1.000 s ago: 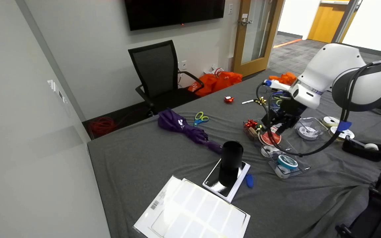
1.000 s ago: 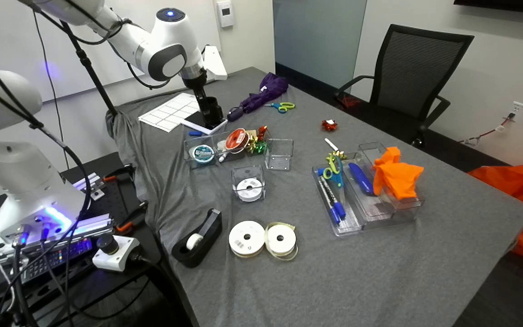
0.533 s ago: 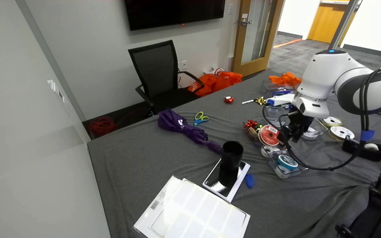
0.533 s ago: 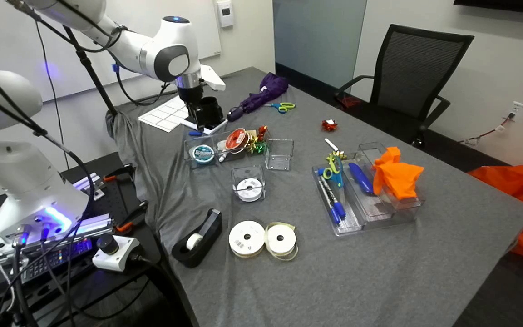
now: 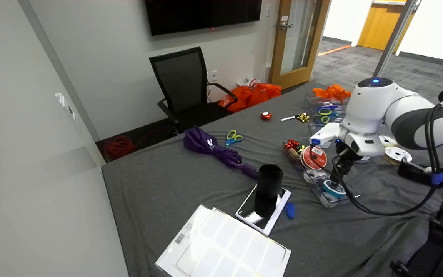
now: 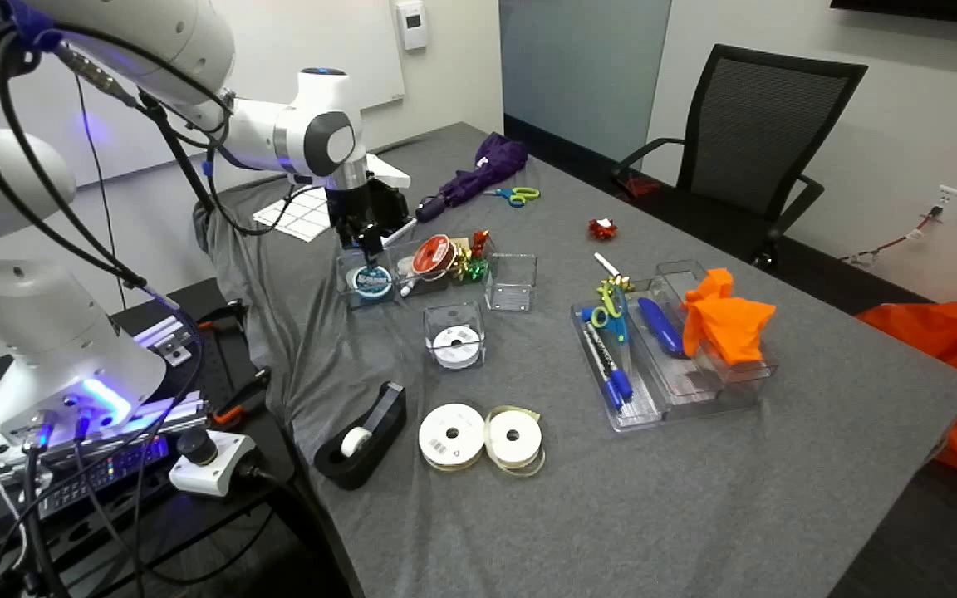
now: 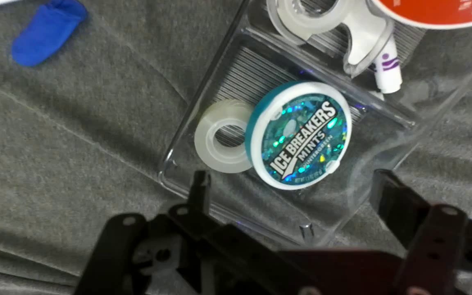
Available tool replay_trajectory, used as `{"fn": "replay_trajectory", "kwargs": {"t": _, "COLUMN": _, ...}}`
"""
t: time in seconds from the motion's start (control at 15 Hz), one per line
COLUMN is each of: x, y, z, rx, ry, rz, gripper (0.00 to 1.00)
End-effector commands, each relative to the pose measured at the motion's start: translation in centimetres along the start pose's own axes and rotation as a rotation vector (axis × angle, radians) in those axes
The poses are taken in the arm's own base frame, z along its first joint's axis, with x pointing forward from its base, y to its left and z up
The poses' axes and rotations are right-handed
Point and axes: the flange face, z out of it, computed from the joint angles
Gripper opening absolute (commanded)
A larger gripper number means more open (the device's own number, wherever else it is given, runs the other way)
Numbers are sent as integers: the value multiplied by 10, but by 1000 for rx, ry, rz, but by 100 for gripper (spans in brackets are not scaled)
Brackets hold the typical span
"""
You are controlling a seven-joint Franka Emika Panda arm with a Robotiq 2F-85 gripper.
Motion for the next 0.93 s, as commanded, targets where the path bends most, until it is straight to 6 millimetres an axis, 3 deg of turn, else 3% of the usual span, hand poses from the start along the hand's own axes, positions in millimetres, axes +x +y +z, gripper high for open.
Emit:
{"fn": "replay_trajectory", "kwargs": {"t": 0.0, "x": -4, "y": -4, "z": 19, "rx": 40, "ry": 11, "rz": -50, "gripper": 100}}
{"fn": "replay_trajectory", "kwargs": {"t": 0.67, "x": 5, "y": 5, "z": 57, "rx": 62, "ry": 38, "rz": -137, "gripper": 100}}
{"fn": "replay_trajectory", "kwargs": {"t": 0.87, "x": 4, "y": 4, "z": 57, "rx": 95, "ry": -37, "rz": -183, "gripper": 100}}
